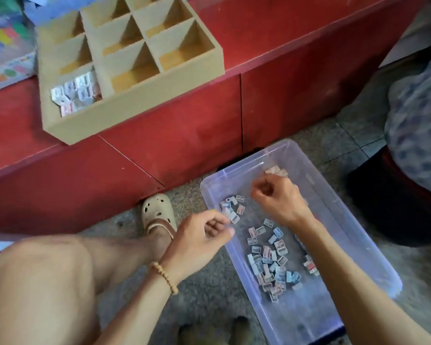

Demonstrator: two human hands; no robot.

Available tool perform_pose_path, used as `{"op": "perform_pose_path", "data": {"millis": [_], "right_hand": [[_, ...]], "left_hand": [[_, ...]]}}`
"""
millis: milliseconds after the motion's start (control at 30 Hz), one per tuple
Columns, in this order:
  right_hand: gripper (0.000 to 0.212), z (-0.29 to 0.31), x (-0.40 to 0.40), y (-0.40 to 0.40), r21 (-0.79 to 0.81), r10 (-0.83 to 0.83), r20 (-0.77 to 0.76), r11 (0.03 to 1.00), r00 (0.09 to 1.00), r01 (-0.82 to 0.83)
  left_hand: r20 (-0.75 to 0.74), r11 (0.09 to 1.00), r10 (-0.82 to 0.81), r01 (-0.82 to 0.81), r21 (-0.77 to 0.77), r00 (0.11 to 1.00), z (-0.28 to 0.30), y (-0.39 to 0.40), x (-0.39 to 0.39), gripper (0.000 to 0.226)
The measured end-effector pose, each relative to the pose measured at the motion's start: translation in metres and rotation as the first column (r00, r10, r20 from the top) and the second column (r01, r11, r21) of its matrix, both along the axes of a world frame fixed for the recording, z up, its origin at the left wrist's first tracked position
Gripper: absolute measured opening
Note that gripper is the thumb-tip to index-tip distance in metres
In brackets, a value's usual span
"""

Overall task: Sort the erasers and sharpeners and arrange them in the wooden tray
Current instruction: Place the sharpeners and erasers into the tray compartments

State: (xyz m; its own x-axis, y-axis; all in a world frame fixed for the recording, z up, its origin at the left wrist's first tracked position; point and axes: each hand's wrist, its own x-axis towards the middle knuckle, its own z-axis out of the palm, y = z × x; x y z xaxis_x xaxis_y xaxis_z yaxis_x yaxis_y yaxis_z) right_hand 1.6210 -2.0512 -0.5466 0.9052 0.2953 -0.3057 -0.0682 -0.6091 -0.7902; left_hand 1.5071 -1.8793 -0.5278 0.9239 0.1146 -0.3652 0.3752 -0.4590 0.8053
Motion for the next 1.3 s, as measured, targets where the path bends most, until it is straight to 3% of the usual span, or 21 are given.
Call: {"op": "perform_pose_path", "data": {"millis": [167,300,467,567,700,833,1033,1133,1300], "right_hand": [[0.028,-0.115,-0.003,0.01,-0.013,0.018,-0.033,1.0,0.999,-0.018],[0.056,-0.206,-0.008,0.02,-0.114,0.239,0.071,0.966,0.968,-0.23],[0.066,-0.294,0.006,0.032,-0.344,0.594,0.309,0.798,0.743,-0.495],[0.063,-0.313,0.01,0.034,-0.424,0.676,0.355,0.732,0.646,-0.533],[0.049,-0.323,-0.007,0.021,-0.427,0.616,0.397,0.78,0.68,-0.457],[0.055,-0.324,-0.008,0.026,-0.469,0.606,0.366,0.776,0.706,-0.423],[0.038,-0.328,-0.003,0.034,-0.555,0.661,0.44,0.733,0.609,-0.394],[0.034,-0.331,-0.005,0.032,-0.589,0.66,0.431,0.723,0.616,-0.362],[0.031,-0.331,-0.004,0.026,-0.517,0.622,0.518,0.775,0.587,-0.364]], "left_hand": [[0.02,0.99,0.092,-0.093,0.102,0.996,-0.038,-0.001,0.001,0.011],[0.038,0.979,0.165,-0.168,0.119,0.986,-0.069,0.001,-0.004,0.01],[0.054,0.968,0.159,-0.166,0.189,0.986,-0.099,0.0,-0.006,0.014],[0.087,0.947,0.141,-0.16,0.278,0.986,-0.109,-0.002,-0.004,0.023],[0.129,0.912,0.153,-0.19,0.363,0.98,-0.118,-0.009,-0.003,0.028],[0.144,0.911,0.165,-0.207,0.357,0.976,-0.118,-0.011,-0.004,0.03],[0.136,0.916,0.17,-0.207,0.342,0.976,-0.12,-0.011,-0.004,0.03],[0.131,0.918,0.164,-0.199,0.344,0.978,-0.12,-0.011,-0.005,0.031],[0.175,0.905,0.194,-0.245,0.348,0.965,-0.123,-0.014,-0.009,0.047]]}}
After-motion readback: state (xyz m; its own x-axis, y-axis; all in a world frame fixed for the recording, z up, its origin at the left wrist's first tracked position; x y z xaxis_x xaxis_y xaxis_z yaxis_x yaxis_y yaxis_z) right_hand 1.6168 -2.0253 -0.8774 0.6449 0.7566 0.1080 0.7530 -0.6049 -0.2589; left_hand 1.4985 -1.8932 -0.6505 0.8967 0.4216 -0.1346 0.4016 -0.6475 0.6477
